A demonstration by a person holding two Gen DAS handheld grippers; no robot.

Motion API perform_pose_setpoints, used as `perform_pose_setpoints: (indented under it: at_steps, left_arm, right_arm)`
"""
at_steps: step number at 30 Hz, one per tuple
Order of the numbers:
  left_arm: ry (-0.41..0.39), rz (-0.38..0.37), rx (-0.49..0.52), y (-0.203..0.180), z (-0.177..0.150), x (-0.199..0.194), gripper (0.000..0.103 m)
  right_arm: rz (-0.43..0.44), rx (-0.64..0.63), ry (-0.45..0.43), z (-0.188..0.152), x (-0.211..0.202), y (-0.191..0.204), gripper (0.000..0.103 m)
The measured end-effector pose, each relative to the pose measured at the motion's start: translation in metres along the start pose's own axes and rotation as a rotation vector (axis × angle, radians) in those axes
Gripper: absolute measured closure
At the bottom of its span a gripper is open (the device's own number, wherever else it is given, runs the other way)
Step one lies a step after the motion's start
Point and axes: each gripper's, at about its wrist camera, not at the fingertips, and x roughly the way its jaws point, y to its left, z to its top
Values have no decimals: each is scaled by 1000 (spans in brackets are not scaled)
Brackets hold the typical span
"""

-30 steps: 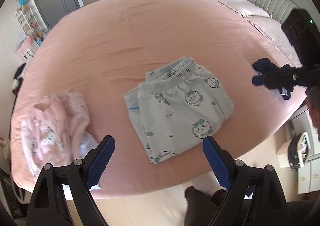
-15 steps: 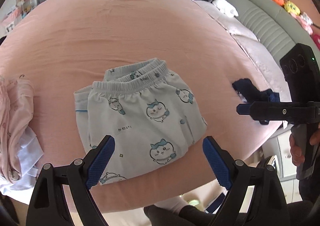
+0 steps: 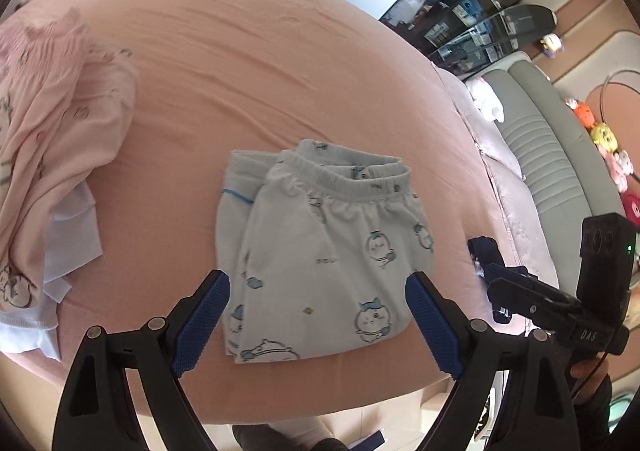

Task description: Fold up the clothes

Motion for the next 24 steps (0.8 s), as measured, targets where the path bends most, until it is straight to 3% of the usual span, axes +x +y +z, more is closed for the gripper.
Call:
perform_pose_setpoints:
  at_steps: [8, 11, 17, 22, 24]
  left_arm:
    - [105, -34, -50, 27, -10, 14, 13]
    - [136, -97, -106, 37, -9, 20, 13]
    - [156, -103, -135, 47, -9, 27, 13]
    - [148, -135, -181, 52, -3, 28, 13]
    - [144, -148, -224, 56, -1, 29, 13]
  right_arm:
    - [-87, -80, 38, -2, 28, 7, 19]
    - [-41, -60, 41, -1, 35, -1, 19]
    - [179, 165, 72, -1, 53, -51, 19]
    - [395, 430, 35, -15, 68, -95, 19]
    - [442, 527, 18, -25, 71, -107, 19]
